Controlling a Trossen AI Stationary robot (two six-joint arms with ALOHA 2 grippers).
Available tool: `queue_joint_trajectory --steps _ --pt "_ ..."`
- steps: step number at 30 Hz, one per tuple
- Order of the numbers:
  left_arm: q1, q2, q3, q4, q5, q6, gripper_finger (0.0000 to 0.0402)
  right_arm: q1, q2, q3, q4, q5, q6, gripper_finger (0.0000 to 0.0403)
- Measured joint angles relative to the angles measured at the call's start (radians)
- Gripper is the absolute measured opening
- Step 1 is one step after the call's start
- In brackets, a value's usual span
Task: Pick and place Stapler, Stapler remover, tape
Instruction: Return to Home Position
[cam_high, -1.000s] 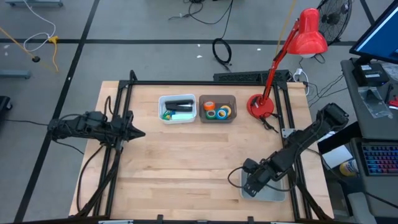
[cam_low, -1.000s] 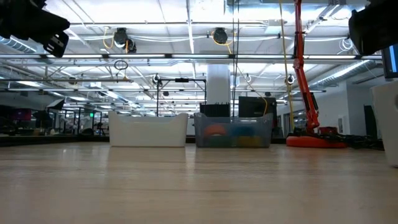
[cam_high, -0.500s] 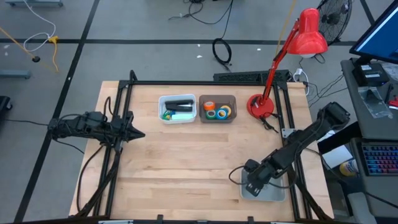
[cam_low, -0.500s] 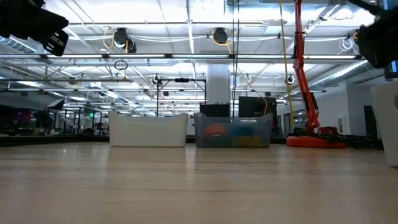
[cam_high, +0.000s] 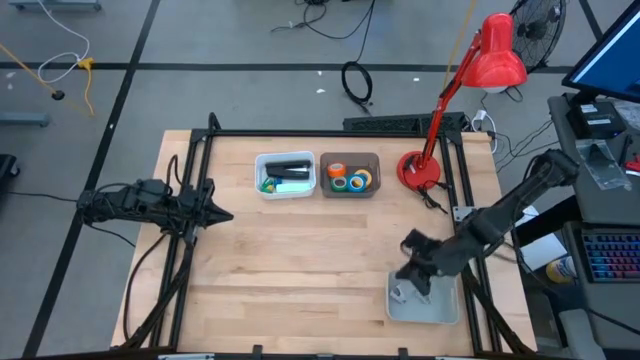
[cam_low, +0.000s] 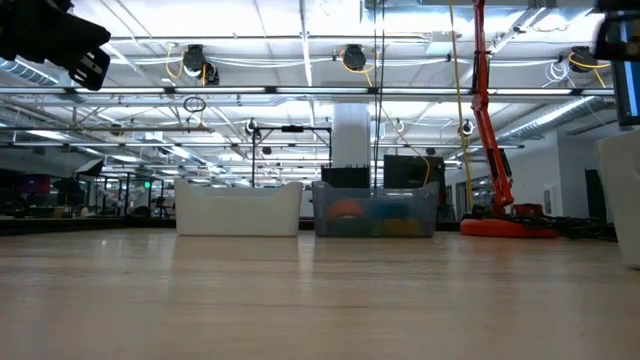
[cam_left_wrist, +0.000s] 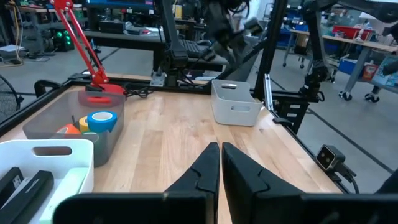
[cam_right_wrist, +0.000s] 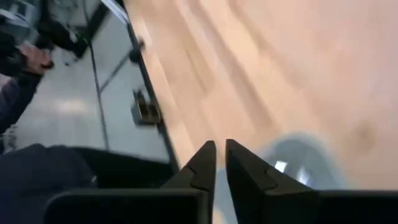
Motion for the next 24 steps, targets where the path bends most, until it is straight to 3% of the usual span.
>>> queue_joint_trajectory --steps 4,9,12,17,24 --pt "0.000 0.000 0.000 0.000 0.000 -0.004 0.0019 -0.036 -0.096 0.000 -0.034 0.084 -0.178 0.0006" --pt "0.000 0.000 0.000 0.005 0.000 -0.003 0.0019 -0.144 -0.184 0.000 -0.069 0.076 -0.445 0.0001" --pt "0.000 0.000 0.000 0.005 -0.001 -0.003 0.0019 -0.261 -0.198 0.000 -0.022 0.003 -0.624 0.0001" --pt "0.000 0.000 0.000 0.012 -0.001 -0.003 0.0019 -0.497 -0.179 0.000 0.011 -0.205 -0.850 0.0000" --pt "0.000 0.000 0.000 0.019 -0.002 -0.036 0.0019 -0.734 -0.254 0.000 -0.030 -0.258 -1.034 0.0000"
